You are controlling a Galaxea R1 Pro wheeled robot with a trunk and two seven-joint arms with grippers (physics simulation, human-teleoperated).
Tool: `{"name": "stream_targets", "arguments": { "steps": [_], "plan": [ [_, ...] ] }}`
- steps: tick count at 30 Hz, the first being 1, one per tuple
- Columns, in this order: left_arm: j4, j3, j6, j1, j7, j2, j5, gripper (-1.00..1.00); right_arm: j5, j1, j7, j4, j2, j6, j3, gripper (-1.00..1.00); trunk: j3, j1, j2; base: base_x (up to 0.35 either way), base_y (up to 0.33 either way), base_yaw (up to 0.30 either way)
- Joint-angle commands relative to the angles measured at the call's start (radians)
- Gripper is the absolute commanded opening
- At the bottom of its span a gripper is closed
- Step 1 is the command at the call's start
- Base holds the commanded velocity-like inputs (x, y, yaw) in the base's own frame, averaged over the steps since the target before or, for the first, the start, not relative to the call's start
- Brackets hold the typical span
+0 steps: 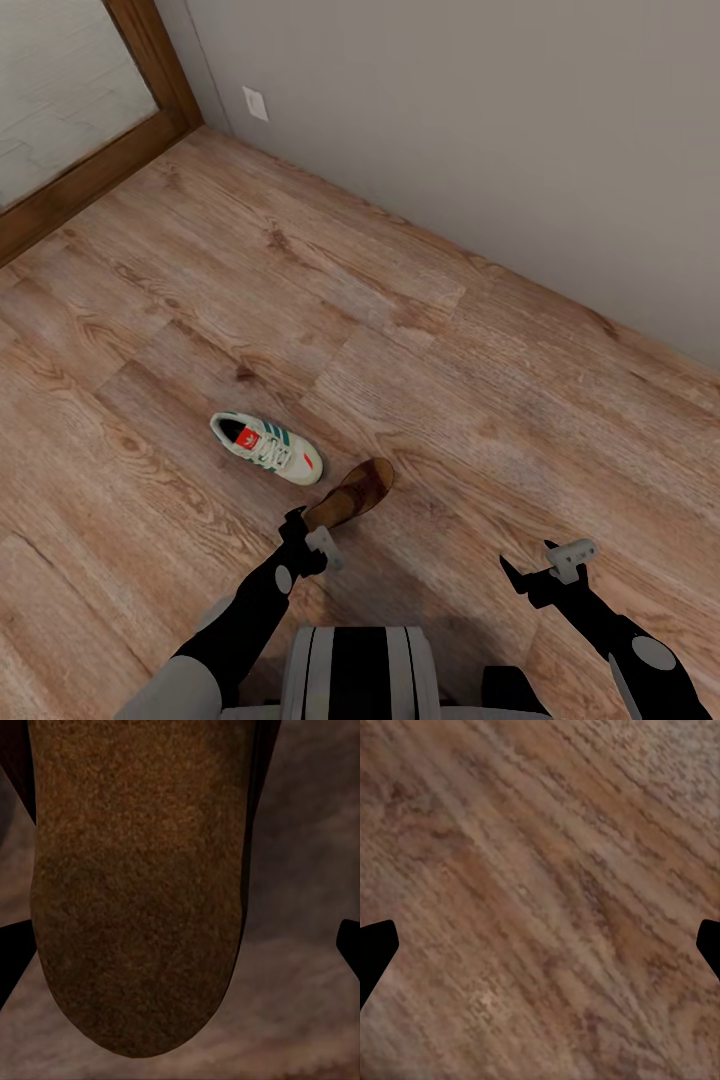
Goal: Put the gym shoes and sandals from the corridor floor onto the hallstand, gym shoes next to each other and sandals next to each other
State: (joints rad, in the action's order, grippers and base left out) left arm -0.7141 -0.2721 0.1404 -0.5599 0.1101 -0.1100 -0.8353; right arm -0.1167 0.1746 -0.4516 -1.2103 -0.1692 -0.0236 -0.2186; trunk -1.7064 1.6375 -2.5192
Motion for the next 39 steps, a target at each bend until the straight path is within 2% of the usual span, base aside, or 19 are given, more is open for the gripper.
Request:
{"name": "stream_targets", "arguments": {
  "steps": [1,14,15,39],
  "plan": [
    [-0.002,-0.001,0.005,0.000,0.005,0.000,-0.008,1.00,-0.009,0.000,-0.006,-0.002,0.000,-0.003,-0.002,1.00,-0.001,0.000,0.000,0.000,0.000,0.000],
    [-0.002,0.002,0.005,0.000,0.005,0.001,-0.008,1.00,-0.009,0.000,-0.006,-0.002,0.000,-0.003,-0.002,1.00,-0.001,0.000,0.000,0.000,0.000,0.000],
    [-0.002,0.003,0.005,-0.001,0.005,0.001,-0.008,-1.00,-0.009,0.000,-0.006,-0.002,0.000,-0.003,-0.002,1.00,-0.001,0.000,0.000,0.000,0.000,0.000],
    [-0.002,0.002,0.005,0.000,-0.015,0.003,-0.008,-1.00,-0.009,0.000,-0.006,-0.002,0.000,-0.003,-0.002,1.00,-0.001,0.000,0.000,0.000,0.000,0.000]
  ]
}}
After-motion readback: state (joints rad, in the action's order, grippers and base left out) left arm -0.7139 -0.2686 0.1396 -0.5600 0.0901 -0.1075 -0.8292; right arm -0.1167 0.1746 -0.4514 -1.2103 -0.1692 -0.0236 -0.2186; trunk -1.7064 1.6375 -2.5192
